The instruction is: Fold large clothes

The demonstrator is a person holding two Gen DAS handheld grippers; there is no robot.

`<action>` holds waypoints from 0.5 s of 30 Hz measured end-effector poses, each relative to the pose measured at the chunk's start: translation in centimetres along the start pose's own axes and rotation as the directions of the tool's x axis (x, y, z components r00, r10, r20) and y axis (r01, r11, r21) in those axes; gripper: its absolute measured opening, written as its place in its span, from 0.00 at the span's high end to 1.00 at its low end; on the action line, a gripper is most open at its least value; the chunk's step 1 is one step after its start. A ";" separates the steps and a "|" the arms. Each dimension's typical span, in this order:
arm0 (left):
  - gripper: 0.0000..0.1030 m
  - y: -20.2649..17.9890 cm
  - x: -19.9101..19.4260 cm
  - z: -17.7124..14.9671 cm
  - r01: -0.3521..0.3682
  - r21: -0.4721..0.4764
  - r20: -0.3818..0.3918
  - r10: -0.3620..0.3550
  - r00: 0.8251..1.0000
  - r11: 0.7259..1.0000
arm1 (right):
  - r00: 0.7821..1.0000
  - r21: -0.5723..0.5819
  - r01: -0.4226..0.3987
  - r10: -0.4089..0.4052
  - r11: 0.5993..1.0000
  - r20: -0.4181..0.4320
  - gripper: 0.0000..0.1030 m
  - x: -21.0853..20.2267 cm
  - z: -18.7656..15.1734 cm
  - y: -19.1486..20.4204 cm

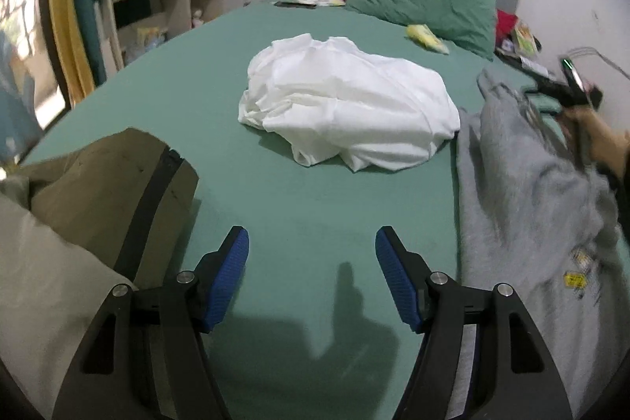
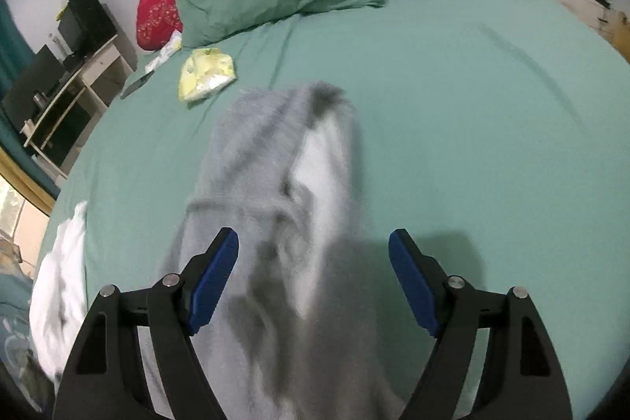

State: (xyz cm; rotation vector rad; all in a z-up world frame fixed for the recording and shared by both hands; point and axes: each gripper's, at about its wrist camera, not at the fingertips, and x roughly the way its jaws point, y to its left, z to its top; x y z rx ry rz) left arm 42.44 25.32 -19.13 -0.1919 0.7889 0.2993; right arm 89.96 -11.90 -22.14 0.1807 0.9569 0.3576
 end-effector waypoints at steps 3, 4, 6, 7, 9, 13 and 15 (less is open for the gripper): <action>0.32 -0.4 -0.1 -0.3 0.014 0.033 0.024 -0.015 1.000 0.999 | 0.999 -0.037 0.039 -0.038 0.999 0.006 0.01 3.1 1.1 1.8; 0.32 -0.4 -0.1 -0.4 0.014 0.038 0.028 -0.015 0.999 0.999 | 0.999 -0.030 0.040 -0.040 0.999 -0.003 0.01 3.9 1.2 2.1; 0.32 -0.6 0.0 -0.8 0.010 0.042 0.018 -0.011 1.000 0.999 | 0.997 -0.016 0.073 -0.073 0.997 -0.004 0.01 4.6 1.3 2.5; 0.32 -0.8 0.0 -1.1 0.011 0.047 0.015 -0.012 1.000 0.999 | 0.997 -0.013 0.080 -0.080 0.997 0.007 0.18 4.5 1.2 2.8; 0.32 -1.3 0.2 -1.4 0.007 0.061 -0.008 -0.006 1.000 0.998 | 0.982 -0.084 0.187 -0.186 0.979 0.021 0.83 4.0 1.1 3.9; 0.32 -2.2 -0.6 -1.3 0.013 0.083 0.011 -0.014 1.000 0.996 | 0.975 -0.189 0.214 -0.196 0.958 0.109 0.83 -0.3 -0.4 6.1; 0.32 -2.7 -1.2 -1.1 0.012 0.096 0.036 -0.016 0.999 0.995 | 0.970 -0.229 0.219 -0.185 0.949 0.158 0.83 -3.5 -1.2 7.1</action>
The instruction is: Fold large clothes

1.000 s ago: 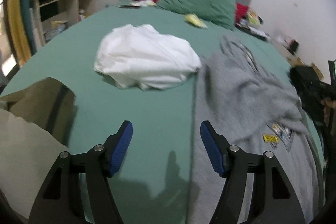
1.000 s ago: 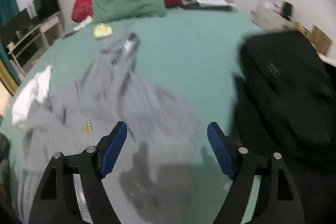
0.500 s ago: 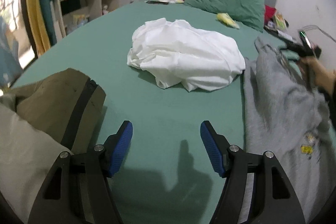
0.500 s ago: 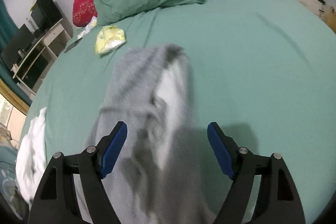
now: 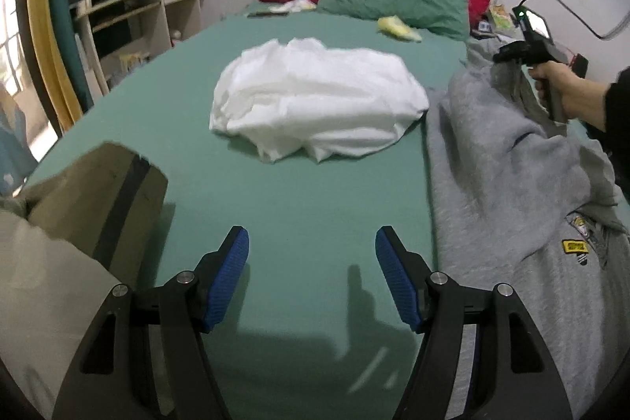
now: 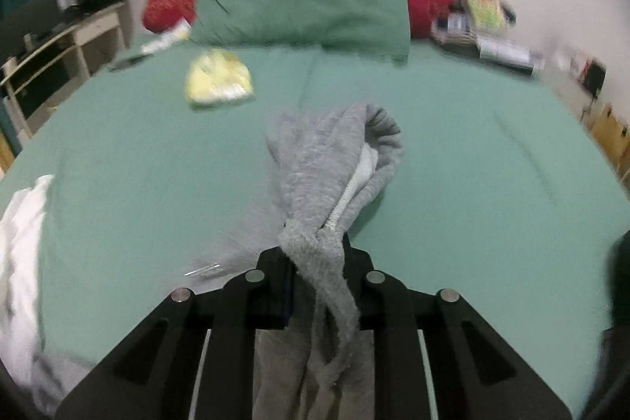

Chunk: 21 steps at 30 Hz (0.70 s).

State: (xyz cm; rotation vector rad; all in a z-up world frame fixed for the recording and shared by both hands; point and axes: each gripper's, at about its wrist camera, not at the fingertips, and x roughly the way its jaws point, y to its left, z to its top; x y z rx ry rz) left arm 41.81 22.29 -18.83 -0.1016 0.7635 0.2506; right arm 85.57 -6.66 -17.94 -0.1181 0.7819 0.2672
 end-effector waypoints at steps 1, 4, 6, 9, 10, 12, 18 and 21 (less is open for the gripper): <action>0.32 -0.3 -0.5 0.2 0.001 0.005 0.018 -0.001 1.000 1.000 | 1.000 -0.032 0.004 -0.004 0.999 0.013 0.83 -1.8 -0.2 0.4; 0.32 -0.7 -0.9 0.5 -0.006 0.003 0.017 0.006 1.000 1.000 | 0.998 -0.081 0.005 0.000 0.997 0.063 0.83 -7.5 -1.4 0.9; 0.32 -1.1 -1.2 0.5 -0.001 0.009 -0.011 0.001 1.000 1.000 | 0.996 -0.092 0.002 0.006 0.996 0.085 0.83 -10.9 -2.7 1.0; 0.32 -2.0 -2.6 0.4 -0.008 0.032 -0.009 0.008 1.000 0.999 | 0.992 -0.107 0.040 -0.027 0.993 0.124 0.83 -15.9 -5.6 1.3; 0.32 -2.2 -3.1 0.3 0.008 0.030 -0.006 -0.007 1.000 1.000 | 0.990 -0.110 0.049 -0.034 0.993 0.135 0.83 -16.7 -6.3 1.5; 0.32 -2.7 -3.9 0.0 0.019 0.026 0.000 -0.019 1.000 0.999 | 0.987 -0.099 0.053 -0.036 0.994 0.158 0.83 -18.8 -8.5 1.7; 0.32 -4.5 -5.7 -1.8 0.098 0.041 -0.055 -0.096 0.994 0.994 | 0.989 0.086 0.046 -0.058 0.995 0.137 0.78 -21.8 -17.1 1.7; 0.32 -4.8 -6.8 -2.7 0.135 0.056 -0.055 -0.132 0.990 0.989 | 0.999 0.129 0.012 -0.017 0.992 0.040 0.68 -22.1 -22.8 2.3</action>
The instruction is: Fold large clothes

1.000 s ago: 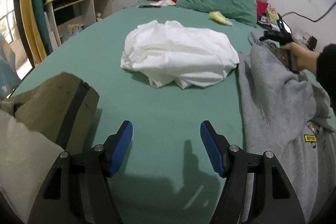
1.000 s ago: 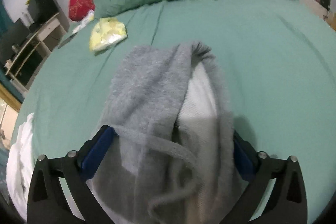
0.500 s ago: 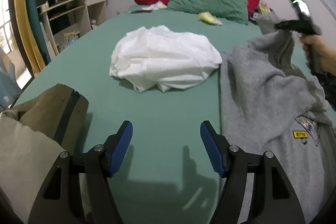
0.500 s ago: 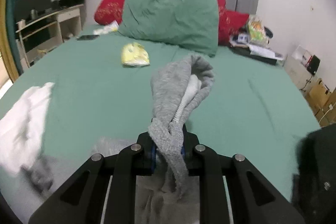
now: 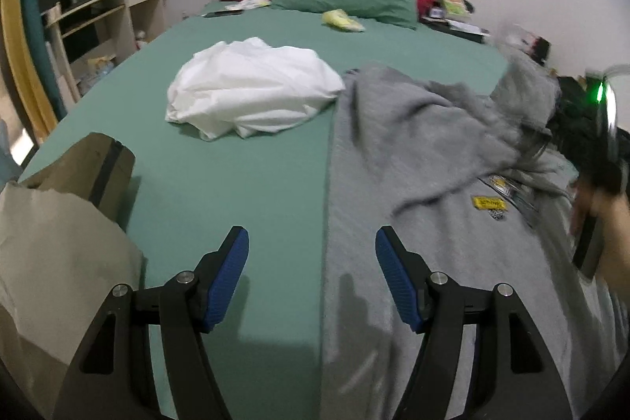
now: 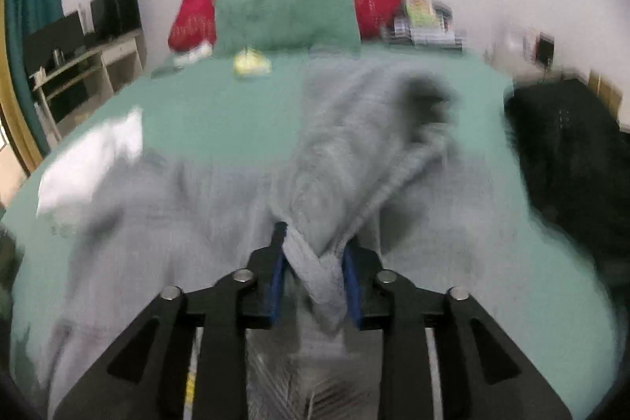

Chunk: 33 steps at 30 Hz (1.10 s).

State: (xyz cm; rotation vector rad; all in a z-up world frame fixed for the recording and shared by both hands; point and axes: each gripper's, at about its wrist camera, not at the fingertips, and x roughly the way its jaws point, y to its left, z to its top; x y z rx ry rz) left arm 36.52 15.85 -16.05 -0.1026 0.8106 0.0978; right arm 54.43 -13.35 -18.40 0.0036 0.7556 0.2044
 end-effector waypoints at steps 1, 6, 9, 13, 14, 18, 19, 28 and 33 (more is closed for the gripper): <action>0.32 -0.3 -0.4 -0.6 0.012 0.007 -0.005 -0.012 1.000 1.000 | 0.999 -0.006 -0.017 0.017 1.000 -0.033 0.57 -0.5 -1.8 0.1; 0.32 -0.4 -0.6 -2.6 0.058 0.010 -0.067 -0.058 0.996 0.998 | 0.984 -0.038 -0.132 0.127 0.991 -0.122 0.19 -5.1 -6.5 -0.6; 0.32 -0.4 -0.3 -3.0 0.063 0.022 -0.076 -0.061 0.995 0.998 | 0.995 -0.090 -0.092 0.089 0.992 -0.035 0.19 -8.9 -4.5 -2.3; 0.32 -0.3 0.2 -2.5 0.047 0.029 -0.071 -0.045 0.996 0.998 | 0.998 -0.109 -0.004 0.011 0.994 0.063 0.15 -8.3 2.0 -5.1; 0.32 -0.3 0.3 -2.3 0.050 0.026 -0.072 -0.048 0.996 0.998 | 0.999 -0.092 -0.006 0.010 0.996 0.050 0.15 -6.9 3.4 -6.0; 0.32 -0.1 0.7 -1.8 0.077 -0.006 -0.087 -0.077 0.993 0.997 | 0.980 0.058 -0.120 0.128 0.991 -0.151 0.15 0.9 5.4 -9.1; 0.32 -0.2 0.8 -1.7 0.083 -0.006 -0.091 -0.084 0.992 0.997 | 0.972 0.105 -0.147 0.163 0.984 -0.167 0.21 2.1 5.3 -9.5; 0.32 0.7 0.4 -1.6 0.098 -0.046 -0.098 -0.102 0.990 0.994 | 0.989 -0.530 -0.116 0.145 0.840 0.013 0.94 -6.4 1.3 5.6; 0.32 0.8 -0.1 -2.2 0.104 -0.042 -0.106 -0.108 0.989 0.994 | 0.992 -0.789 -0.121 0.042 0.602 -0.121 0.86 -5.3 -8.4 11.4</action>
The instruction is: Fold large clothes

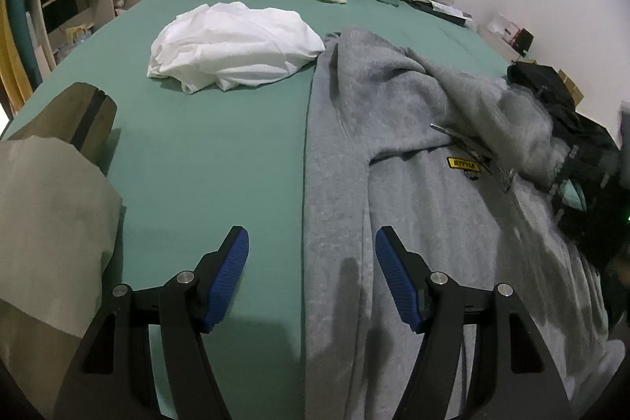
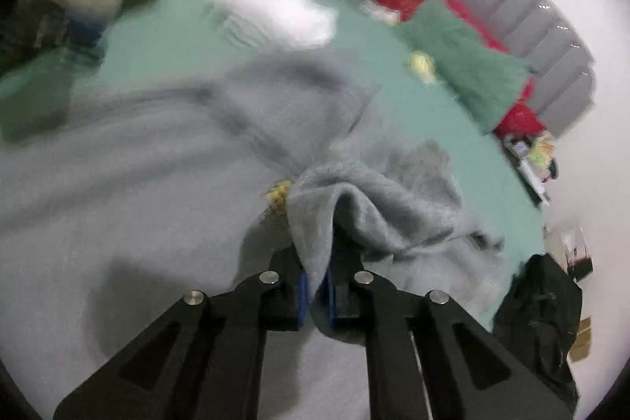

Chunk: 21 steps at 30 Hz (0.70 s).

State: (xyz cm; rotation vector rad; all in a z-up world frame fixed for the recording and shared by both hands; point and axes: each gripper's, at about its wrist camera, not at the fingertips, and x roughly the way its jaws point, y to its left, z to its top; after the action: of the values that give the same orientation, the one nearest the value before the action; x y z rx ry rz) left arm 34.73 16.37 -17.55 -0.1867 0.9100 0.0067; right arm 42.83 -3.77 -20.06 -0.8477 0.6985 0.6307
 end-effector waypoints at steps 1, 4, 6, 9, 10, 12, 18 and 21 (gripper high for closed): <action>0.32 0.0 -0.1 -0.2 0.002 0.000 -0.004 -0.002 1.000 1.000 | 0.996 0.011 -0.050 0.051 0.999 -0.073 0.77 1.2 -0.9 1.1; 0.32 0.1 -0.4 -0.4 0.020 -0.009 -0.012 -0.020 1.000 1.000 | 0.996 0.099 -0.034 0.042 0.995 -0.080 0.67 1.4 -2.6 2.0; 0.32 0.4 -0.8 -0.4 0.030 -0.014 -0.009 -0.030 1.000 0.999 | 0.995 0.166 -0.070 0.080 0.984 -0.053 0.54 0.2 -2.6 1.2; 0.32 0.8 -1.4 0.0 0.050 -0.028 -0.004 -0.050 0.999 0.998 | 0.996 0.251 -0.054 0.033 0.966 0.085 0.44 -4.1 -1.8 -0.6; 0.32 0.8 -1.5 0.1 0.054 -0.031 -0.003 -0.054 0.999 0.998 | 0.991 0.268 -0.047 0.012 0.962 0.131 0.41 -5.5 -1.7 -1.3; 0.32 1.0 -1.6 0.4 0.054 -0.045 0.002 -0.054 0.999 0.997 | 0.981 0.294 -0.021 -0.037 0.955 0.191 0.33 -6.7 -0.4 -2.5; 0.32 0.6 -0.7 0.5 0.064 -0.049 -0.016 -0.065 0.998 0.997 | 0.981 0.495 -0.120 0.026 0.861 0.192 0.33 -0.1 1.6 -7.0; 0.32 0.0 -0.5 0.2 0.066 -0.027 -0.015 -0.066 0.998 0.997 | 0.946 0.575 -0.317 0.206 0.755 0.251 0.33 4.1 1.0 -6.5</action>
State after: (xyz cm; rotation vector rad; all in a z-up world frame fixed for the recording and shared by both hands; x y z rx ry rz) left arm 34.55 16.43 -17.07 -0.2417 0.9195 -0.0438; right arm 50.40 -5.40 -19.86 -0.0825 0.8061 0.6645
